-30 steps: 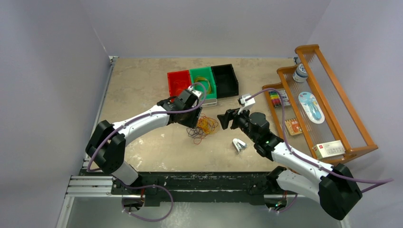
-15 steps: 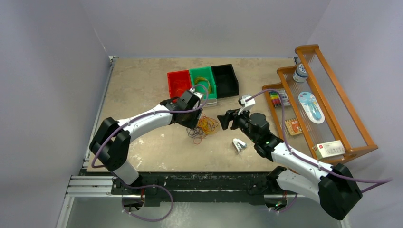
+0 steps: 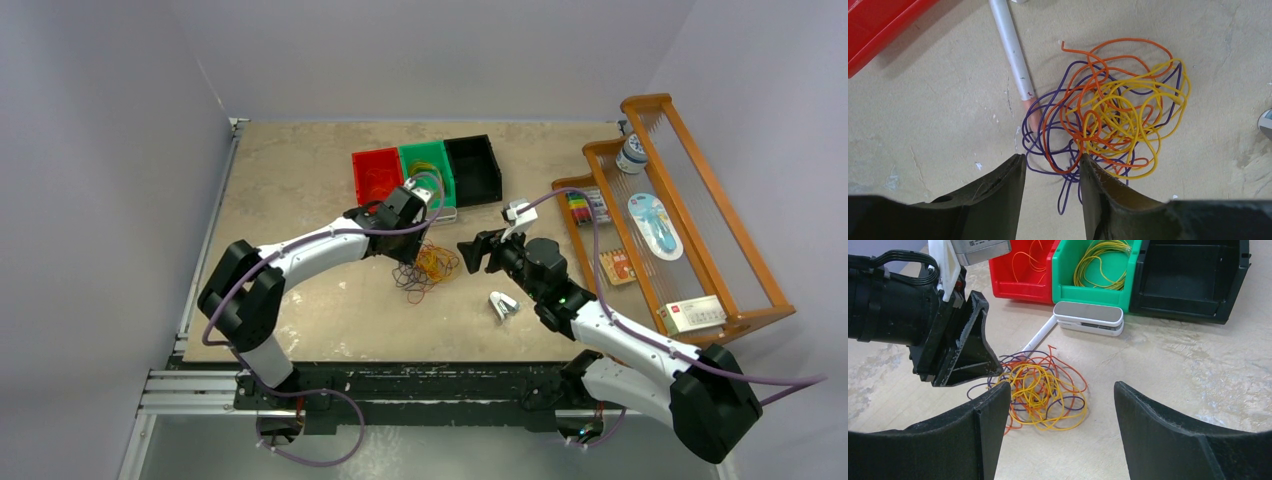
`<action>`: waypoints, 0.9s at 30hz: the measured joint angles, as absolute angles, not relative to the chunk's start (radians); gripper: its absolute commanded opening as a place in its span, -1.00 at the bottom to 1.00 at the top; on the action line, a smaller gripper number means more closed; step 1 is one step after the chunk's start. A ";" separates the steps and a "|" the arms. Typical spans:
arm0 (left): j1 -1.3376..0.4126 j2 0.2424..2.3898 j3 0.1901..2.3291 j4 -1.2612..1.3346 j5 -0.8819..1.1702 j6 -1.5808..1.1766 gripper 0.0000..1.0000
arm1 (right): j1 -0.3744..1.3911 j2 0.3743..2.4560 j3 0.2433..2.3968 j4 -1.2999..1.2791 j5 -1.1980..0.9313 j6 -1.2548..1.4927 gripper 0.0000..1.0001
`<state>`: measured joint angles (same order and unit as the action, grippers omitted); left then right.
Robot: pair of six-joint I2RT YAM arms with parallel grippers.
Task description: Untangle the cables
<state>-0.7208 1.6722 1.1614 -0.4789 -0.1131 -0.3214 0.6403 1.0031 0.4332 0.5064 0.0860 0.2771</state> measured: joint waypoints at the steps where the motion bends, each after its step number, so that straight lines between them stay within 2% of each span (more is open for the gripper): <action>1: -0.721 1.674 1.161 -0.474 -0.113 -0.321 -0.16 | 0.640 1.003 0.433 0.506 0.086 0.277 0.54; 7: -0.720 1.703 1.186 -0.454 -0.120 -0.321 -0.24 | 0.640 1.003 0.433 0.506 0.086 0.276 0.54; 17: -0.721 1.729 1.193 -0.426 -0.120 -0.319 -0.50 | 0.640 1.003 0.433 0.506 0.086 0.275 0.55; 24: -0.720 1.738 1.193 -0.426 -0.119 -0.317 -1.00 | 0.640 1.003 0.433 0.506 0.086 0.275 0.55; 27: -0.720 1.738 1.193 -0.428 -0.120 -0.317 -1.00 | 0.640 1.003 0.433 0.506 0.085 0.276 0.55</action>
<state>-0.7204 1.7378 1.1934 -0.4278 -0.1196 -0.3168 0.6403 1.0031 0.4332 0.5064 0.0853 0.2756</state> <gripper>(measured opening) 0.012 0.775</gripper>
